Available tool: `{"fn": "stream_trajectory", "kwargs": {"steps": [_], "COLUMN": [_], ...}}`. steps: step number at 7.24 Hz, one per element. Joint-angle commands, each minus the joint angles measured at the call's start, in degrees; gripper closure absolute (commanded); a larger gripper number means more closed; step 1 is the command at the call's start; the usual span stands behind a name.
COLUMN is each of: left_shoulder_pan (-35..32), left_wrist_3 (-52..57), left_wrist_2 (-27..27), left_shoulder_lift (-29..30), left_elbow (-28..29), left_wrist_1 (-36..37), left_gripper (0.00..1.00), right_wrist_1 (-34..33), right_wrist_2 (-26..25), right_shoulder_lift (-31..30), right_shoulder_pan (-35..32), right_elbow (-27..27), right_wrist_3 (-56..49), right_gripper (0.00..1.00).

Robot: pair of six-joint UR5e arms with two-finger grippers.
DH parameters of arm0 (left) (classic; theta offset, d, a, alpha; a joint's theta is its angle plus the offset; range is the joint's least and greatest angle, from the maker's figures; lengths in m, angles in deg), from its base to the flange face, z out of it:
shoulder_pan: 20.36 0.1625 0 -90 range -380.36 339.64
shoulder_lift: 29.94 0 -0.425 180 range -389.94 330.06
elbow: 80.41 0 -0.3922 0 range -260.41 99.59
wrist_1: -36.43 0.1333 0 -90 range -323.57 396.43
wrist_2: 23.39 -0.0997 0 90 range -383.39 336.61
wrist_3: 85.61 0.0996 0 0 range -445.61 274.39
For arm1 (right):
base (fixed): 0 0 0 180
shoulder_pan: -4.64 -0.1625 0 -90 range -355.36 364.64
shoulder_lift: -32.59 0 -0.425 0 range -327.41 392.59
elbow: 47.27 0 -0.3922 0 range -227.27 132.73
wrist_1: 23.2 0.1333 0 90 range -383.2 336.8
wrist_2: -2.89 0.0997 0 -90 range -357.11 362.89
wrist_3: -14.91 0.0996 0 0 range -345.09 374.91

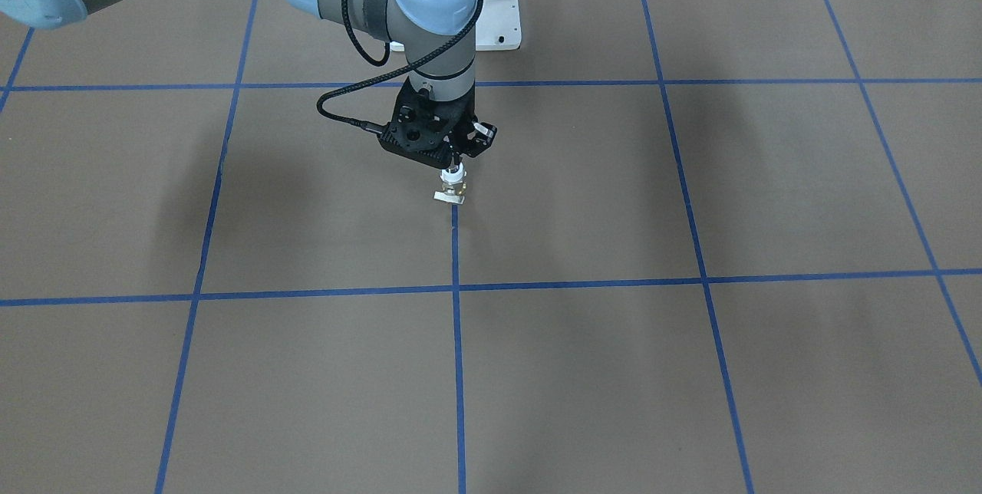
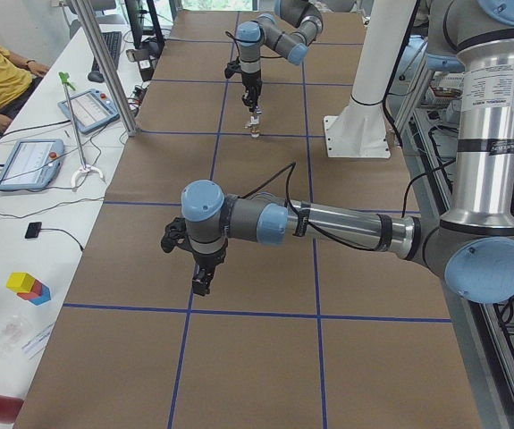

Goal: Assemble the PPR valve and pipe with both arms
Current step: 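Press the chrome valve down onto the white fitting with the right gripper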

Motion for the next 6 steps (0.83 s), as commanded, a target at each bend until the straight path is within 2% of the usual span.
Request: {"fn": "stream_trajectory", "kwargs": {"steps": [1, 3, 4, 5, 6], "left_shoulder_pan": [0.0, 0.0, 0.0, 0.0, 0.0], "left_wrist_3": [0.0, 0.0, 0.0, 0.0, 0.0], "left_wrist_2": [0.0, 0.0, 0.0, 0.0, 0.0], "left_shoulder_lift": [0.0, 0.0, 0.0, 0.0, 0.0], "left_elbow": [0.0, 0.0, 0.0, 0.0, 0.0], "left_wrist_1": [0.0, 0.1, 0.0, 0.0, 0.0], "left_gripper": [0.0, 0.0, 0.0, 0.0, 0.0], "right_wrist_1": [0.0, 1.3, 3.0, 3.3, 3.3], "right_wrist_2": [-0.1, -0.2, -0.1, -0.6, -0.7], "right_shoulder_lift": [-0.1, -0.2, -1.0, -1.2, -1.3], "right_shoulder_pan": [0.0, 0.1, 0.2, 0.3, 0.4], "right_elbow": [-0.2, -0.2, -0.2, -0.2, -0.2], "right_wrist_3": [-0.3, -0.2, 0.4, 0.4, 0.4], "right_gripper": [1.0, 1.0, 0.61, 0.32, 0.18]}}
